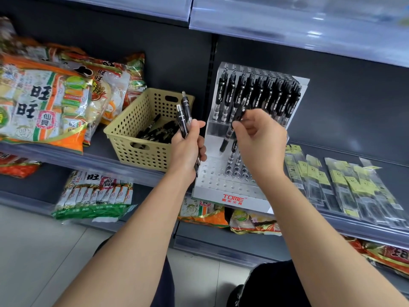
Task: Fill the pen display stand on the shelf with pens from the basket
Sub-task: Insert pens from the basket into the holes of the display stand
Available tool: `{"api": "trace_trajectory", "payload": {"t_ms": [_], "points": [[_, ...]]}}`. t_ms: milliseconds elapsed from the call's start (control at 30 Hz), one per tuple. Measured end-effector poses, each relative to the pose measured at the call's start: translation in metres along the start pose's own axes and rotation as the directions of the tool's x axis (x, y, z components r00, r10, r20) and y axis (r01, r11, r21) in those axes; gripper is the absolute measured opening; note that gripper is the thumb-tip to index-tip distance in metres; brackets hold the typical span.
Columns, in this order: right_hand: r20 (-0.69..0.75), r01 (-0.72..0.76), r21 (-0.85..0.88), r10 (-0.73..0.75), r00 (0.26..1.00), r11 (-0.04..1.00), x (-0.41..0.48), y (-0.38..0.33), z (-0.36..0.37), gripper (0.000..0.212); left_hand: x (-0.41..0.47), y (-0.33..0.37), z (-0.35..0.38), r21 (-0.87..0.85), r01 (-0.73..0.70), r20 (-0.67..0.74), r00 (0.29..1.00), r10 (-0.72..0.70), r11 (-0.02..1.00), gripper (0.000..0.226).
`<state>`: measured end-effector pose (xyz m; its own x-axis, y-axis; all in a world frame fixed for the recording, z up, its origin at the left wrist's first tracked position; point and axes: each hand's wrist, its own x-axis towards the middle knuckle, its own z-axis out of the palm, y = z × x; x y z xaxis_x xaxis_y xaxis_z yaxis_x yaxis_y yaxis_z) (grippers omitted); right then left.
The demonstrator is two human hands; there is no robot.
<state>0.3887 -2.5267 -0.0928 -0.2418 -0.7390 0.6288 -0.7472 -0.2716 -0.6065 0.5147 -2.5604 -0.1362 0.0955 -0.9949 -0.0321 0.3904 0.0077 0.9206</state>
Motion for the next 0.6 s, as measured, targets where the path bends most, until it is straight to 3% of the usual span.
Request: {"api": "trace_trajectory", "payload": {"t_ms": [233, 600], "points": [[0.056, -0.081, -0.084, 0.086, 0.995, 0.993, -0.0034, 0.007, 0.0039, 0.011, 0.0004, 0.0005, 0.0001, -0.006, -0.006, 0.01, 1.0, 0.007, 1.0, 0.024], [0.137, -0.079, -0.216, 0.111, 0.984, 0.973, -0.0005, 0.0091, 0.0101, 0.02, -0.0007, 0.0016, 0.0021, 0.005, -0.014, 0.012, 1.0, 0.014, 1.0, 0.022]]}}
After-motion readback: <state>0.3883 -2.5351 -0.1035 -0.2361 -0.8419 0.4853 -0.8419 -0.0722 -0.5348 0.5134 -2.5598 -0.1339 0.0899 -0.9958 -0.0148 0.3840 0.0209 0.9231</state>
